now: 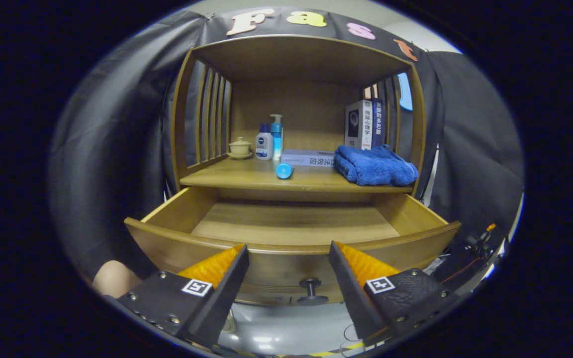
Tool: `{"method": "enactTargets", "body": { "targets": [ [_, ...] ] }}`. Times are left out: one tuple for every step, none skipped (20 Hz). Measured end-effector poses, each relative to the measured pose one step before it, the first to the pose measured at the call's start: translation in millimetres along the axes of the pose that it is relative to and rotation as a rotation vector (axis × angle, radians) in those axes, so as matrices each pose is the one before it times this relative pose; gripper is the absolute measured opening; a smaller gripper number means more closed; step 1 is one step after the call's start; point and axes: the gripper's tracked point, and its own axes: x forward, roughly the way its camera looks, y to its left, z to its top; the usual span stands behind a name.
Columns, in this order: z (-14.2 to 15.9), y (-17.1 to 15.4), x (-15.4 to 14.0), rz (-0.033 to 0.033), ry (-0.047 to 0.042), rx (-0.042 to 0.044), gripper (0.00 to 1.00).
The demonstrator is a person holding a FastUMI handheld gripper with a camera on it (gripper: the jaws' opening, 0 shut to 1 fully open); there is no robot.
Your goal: Pull open the drawer, take out the items inside it, and place them on the countertop above the cabinet.
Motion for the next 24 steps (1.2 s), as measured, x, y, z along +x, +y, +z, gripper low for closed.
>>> {"method": "enactTargets", "body": {
  "targets": [
    [0.22,-0.5,0.07,-0.00156,-0.00688,0.00366,0.97],
    [0.5,0.44,0.6,-0.00146,-0.00435,0.00556,0.97],
    [-0.91,0.64,0.19,-0.00101,-0.00399,0.00736,0.97],
    [0.06,-0.63,0.44,-0.00112,-0.00174,0.00767,0.97],
    [0.04,0.14,-1.19,-0.00261,-0.00437,0.01001,0.97],
    [1.59,-0.51,0.09,-0.00348,-0.00743,0.01263,0.97],
    [3.01,0.36,1.67,-0.00308,-0.01102,0.01583,0.97],
    [4.61,0.79,3.68,-0.00391,-0.01652,0.0219,0.97],
    [-4.12,2.72,2.9,0.00564,0.01756,0.00783,0.97],
    [5.54,-0.57,1.99,0.00134,-0.01835,0.00941,0.98],
    [-2.63,-0.17,1.51,0.00024,0.013,-0.00564,0.98],
    [3.88,0.04,1.47,0.00082,-0.00763,-0.0006,0.98],
    [-1.49,0.93,2.84,0.00045,0.0068,-0.00077,0.98],
    [1.02,0.6,2.07,0.00108,-0.00294,0.00196,0.98],
    [1.04,-0.61,2.58,-0.00024,0.00189,-0.00405,0.98],
    [0.78,0.85,4.46,0.00066,-0.00086,-0.00239,0.98],
    [0.45,-0.57,2.44,0.00125,0.00052,-0.00068,0.98],
    [1.44,0.6,2.83,0.00148,-0.00004,0.00182,0.98],
    [-0.48,0.79,4.17,0.00156,0.00119,0.00082,0.98],
    [1.36,-0.4,2.76,-0.00261,-0.00404,-0.00336,0.98],
    [-0.45,0.28,3.97,0.00093,0.00387,-0.00275,0.98],
    [2.9,0.35,3.91,0.00005,-0.00385,0.00373,0.98],
    [-1.24,0.07,2.88,0.00053,0.00209,0.00174,0.98],
    [1.88,0.31,3.75,0.00097,-0.0008,-0.00053,0.98]
  ]
}}
